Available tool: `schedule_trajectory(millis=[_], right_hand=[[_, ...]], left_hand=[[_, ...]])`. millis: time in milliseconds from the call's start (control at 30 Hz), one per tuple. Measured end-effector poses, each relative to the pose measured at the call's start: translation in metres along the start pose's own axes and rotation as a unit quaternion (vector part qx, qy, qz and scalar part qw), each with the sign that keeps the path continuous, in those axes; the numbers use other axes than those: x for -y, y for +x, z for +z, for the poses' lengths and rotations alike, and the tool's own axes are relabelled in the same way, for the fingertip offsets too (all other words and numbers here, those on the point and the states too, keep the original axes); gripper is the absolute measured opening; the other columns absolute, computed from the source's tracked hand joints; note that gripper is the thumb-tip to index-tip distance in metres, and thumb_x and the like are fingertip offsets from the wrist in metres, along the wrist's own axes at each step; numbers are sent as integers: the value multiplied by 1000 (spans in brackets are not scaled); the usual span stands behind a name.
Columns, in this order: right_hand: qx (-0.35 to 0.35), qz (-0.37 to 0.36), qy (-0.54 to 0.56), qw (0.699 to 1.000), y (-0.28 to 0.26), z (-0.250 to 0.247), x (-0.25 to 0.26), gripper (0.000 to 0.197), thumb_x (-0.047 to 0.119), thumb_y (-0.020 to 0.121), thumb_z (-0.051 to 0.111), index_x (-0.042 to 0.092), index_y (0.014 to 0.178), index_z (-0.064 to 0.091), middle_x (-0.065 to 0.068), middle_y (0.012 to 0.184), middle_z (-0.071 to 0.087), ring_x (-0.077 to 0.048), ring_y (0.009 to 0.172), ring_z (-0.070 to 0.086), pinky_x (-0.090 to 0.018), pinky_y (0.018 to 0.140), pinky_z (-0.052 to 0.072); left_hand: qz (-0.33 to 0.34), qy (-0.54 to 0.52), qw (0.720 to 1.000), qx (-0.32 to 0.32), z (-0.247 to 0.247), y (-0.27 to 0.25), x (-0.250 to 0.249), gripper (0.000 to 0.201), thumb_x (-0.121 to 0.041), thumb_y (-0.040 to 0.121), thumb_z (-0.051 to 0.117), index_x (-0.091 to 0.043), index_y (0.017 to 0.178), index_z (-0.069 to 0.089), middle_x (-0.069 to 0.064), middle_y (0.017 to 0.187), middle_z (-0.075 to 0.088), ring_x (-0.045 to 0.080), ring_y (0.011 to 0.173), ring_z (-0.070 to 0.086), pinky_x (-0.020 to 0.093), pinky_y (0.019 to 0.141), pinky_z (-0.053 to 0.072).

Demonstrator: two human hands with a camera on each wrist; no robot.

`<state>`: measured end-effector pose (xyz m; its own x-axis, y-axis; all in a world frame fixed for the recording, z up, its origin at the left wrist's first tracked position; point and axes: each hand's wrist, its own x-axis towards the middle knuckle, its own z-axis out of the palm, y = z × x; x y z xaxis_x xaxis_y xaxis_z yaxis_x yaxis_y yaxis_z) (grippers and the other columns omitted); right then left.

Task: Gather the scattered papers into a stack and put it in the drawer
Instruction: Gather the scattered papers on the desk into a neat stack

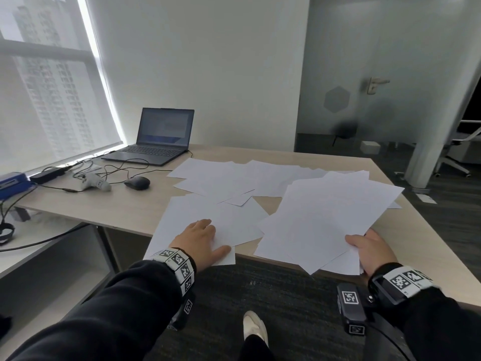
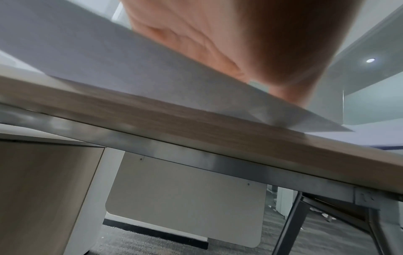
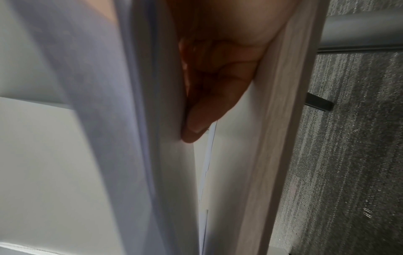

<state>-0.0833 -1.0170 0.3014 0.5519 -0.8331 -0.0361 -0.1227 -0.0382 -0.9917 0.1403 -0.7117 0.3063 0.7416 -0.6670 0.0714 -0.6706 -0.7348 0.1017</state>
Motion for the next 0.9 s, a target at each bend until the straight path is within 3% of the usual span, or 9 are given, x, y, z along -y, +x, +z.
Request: schedule_trajectory(millis=[133, 267, 367, 467, 567, 633, 767, 833, 900], right_hand=[[2, 4, 9, 1000, 3, 0, -3, 14, 2, 87, 57, 9, 98, 63, -20, 103, 68, -31, 89, 63, -37, 80, 45], [-1, 5, 9, 1000, 5, 0, -4, 15, 3, 88, 58, 7, 101, 63, -22, 106, 68, -33, 91, 63, -38, 81, 45], [-3, 11, 4, 1000, 6, 0, -5, 18, 5, 87, 58, 5, 105, 63, -21, 108, 68, -39, 98, 65, -39, 83, 46], [-2, 13, -4, 1000, 5, 0, -4, 19, 4, 88, 57, 4, 107, 63, -19, 107, 68, -37, 100, 64, -40, 85, 47], [3, 10, -2, 1000, 2, 0, 0, 19, 2, 90, 54, 5, 106, 62, -20, 108, 67, -36, 98, 63, -39, 82, 46], [1, 13, 2, 1000, 2, 1, 0, 20, 2, 90, 54, 4, 108, 61, -20, 108, 66, -37, 98, 63, -39, 82, 46], [-21, 13, 13, 1000, 1, 1, 1, 15, 4, 89, 56, 6, 102, 62, -18, 101, 67, -34, 92, 64, -36, 77, 47], [-48, 14, 12, 999, 0, 1, -1, 11, 8, 88, 58, 7, 99, 61, -14, 94, 65, -32, 89, 63, -36, 74, 46], [-74, 20, 14, 997, 0, 1, -2, 14, 19, 81, 63, 11, 91, 58, -12, 90, 65, -34, 91, 65, -43, 83, 51]], left_hand=[[14, -7, 1000, -8, -6, -1, 3, 44, -66, 85, 44, -24, 99, 45, -5, 110, 51, 19, 114, 49, 33, 94, 42], [69, -14, 998, 4, -1, -5, 6, 43, -31, 98, 38, -29, 141, 37, -7, 145, 46, 19, 138, 35, 42, 110, 36], [72, -5, 997, 24, 0, -6, 8, 53, -19, 95, 37, -34, 146, 30, -8, 146, 43, 19, 135, 37, 44, 109, 37], [82, 0, 996, 21, -3, -9, 6, 53, -42, 89, 41, -35, 141, 36, -7, 144, 38, 19, 135, 35, 44, 108, 37], [74, 49, 994, 66, -5, -15, 5, 86, -79, 69, 47, -37, 143, 31, -10, 154, 23, 18, 146, 18, 52, 113, 29], [72, 85, 989, 93, -5, -17, 5, 97, -78, 65, 56, -34, 146, 24, -13, 159, 15, 17, 148, 12, 56, 115, 24], [73, 61, 995, 37, -5, -18, 10, 61, -42, 81, 55, -34, 138, 36, -11, 145, 44, 17, 134, 42, 44, 108, 38], [61, 27, 998, 10, -10, -18, 13, 39, -32, 82, 48, -40, 120, 50, -13, 124, 60, 17, 118, 55, 38, 98, 45], [43, 19, 999, -4, -15, -20, 18, 24, -26, 82, 45, -38, 99, 58, -14, 104, 66, 15, 103, 61, 36, 89, 49]])
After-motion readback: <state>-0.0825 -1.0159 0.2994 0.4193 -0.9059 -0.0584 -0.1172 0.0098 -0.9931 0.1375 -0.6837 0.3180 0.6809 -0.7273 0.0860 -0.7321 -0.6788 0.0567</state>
